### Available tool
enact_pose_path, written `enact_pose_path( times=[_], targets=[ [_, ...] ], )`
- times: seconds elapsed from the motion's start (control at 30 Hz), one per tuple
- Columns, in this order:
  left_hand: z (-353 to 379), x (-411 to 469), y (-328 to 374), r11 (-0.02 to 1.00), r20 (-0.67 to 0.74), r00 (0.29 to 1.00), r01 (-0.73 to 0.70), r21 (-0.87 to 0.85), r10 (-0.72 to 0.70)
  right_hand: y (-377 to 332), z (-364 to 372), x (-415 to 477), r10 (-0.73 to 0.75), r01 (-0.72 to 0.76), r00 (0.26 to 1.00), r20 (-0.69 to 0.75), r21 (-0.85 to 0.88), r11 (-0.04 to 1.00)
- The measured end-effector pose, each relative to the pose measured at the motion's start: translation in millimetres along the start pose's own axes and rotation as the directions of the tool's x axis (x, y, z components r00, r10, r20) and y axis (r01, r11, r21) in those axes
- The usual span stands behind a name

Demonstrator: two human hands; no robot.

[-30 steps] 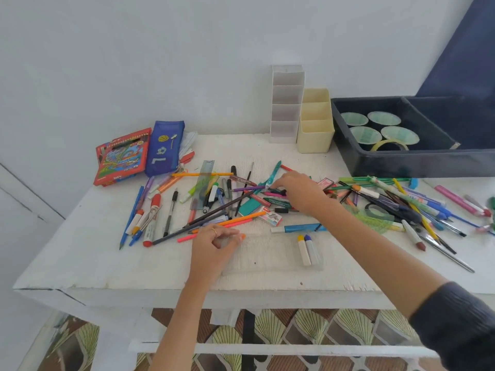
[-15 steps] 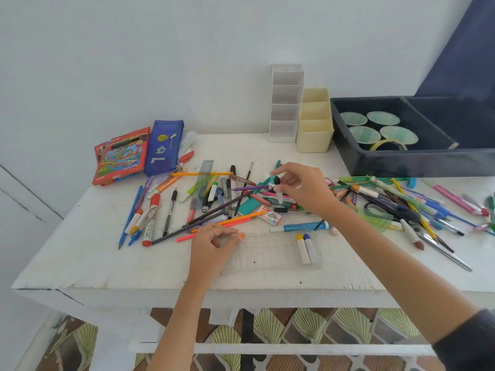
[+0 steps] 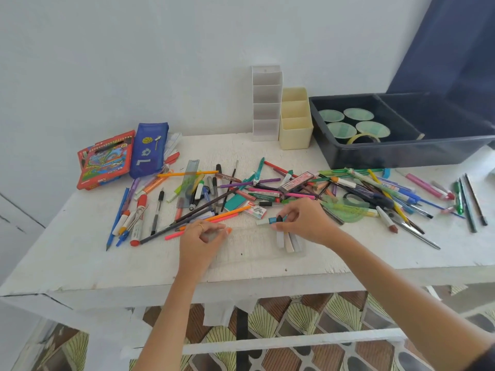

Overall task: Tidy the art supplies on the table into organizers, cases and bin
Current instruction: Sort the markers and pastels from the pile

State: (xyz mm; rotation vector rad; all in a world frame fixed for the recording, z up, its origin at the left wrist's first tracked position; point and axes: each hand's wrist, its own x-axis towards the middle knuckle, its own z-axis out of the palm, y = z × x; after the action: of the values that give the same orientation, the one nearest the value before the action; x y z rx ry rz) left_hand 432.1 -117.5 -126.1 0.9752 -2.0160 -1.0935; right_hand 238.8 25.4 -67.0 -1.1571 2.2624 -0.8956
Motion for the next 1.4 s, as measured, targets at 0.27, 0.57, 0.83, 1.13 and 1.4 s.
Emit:
enact_pose_path(
  times=[0.27, 0.57, 0.83, 1.13, 1.4],
  targets=[
    [2.1, -1.6, 3.0, 1.0, -0.02, 1.0, -0.002, 0.0, 0.002, 0.4, 6.9, -8.2, -0.017, 0.02, 1.0, 0.013, -0.202, 0.979],
    [2.0, -2.9, 5.8, 1.0, -0.028, 1.0, 0.014, -0.004, -0.014, 8.6, 25.7, -23.6, -0.199, 0.157, 0.977, -0.082, -0.36, 0.92],
    [-4.4, -2.6, 17.2, 0.966, -0.036, 0.984, -0.164, 0.2, 0.174, 11.6, 8.6, -17.7, -0.213, 0.177, 0.964, -0.161, -0.211, 0.961],
    [61.5, 64.6, 77.2, 0.959, 0.092, 0.965, -0.255, 0.126, 0.244, 30.1, -26.9, 13.0, -0.134, 0.075, 0.953, -0.273, -0.217, 0.973],
    [132.9, 108.6, 95.5, 0.976, 0.236, 0.966, -0.145, 0.159, 0.105, 55.3, -37.9, 14.3, -0.058, -0.004, 0.936, -0.347, -0.173, 0.985]
  ],
)
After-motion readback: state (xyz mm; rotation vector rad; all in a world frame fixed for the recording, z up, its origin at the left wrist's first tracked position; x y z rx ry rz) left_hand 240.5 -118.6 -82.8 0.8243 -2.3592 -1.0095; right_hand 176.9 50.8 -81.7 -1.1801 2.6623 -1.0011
